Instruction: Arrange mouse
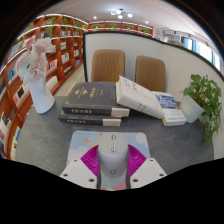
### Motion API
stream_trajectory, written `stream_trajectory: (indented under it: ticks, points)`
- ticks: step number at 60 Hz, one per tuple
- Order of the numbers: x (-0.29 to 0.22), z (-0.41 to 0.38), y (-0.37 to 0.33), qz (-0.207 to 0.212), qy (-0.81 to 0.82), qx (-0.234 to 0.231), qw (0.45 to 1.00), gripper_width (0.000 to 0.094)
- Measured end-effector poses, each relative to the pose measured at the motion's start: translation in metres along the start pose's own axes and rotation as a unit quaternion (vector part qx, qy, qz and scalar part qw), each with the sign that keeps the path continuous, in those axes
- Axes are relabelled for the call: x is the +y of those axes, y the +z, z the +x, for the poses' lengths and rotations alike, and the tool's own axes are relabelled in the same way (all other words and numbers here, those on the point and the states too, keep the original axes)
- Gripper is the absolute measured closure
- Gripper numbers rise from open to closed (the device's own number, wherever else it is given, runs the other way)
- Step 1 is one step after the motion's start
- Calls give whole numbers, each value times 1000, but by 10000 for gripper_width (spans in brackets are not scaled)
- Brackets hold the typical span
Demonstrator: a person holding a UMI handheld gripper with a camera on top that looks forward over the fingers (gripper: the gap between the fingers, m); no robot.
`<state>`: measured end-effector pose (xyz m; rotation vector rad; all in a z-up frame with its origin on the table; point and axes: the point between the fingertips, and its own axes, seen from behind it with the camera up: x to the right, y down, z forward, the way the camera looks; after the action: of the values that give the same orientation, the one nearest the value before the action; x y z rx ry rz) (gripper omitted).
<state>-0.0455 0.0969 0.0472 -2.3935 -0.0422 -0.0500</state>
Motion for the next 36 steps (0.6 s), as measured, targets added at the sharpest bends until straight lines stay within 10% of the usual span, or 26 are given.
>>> stream_trajectory:
  ticks: [21,36]
  points:
    - [49,-11,38,-31,27,-22,999,592]
    - [51,-10,37,-54,8,-21,998,336]
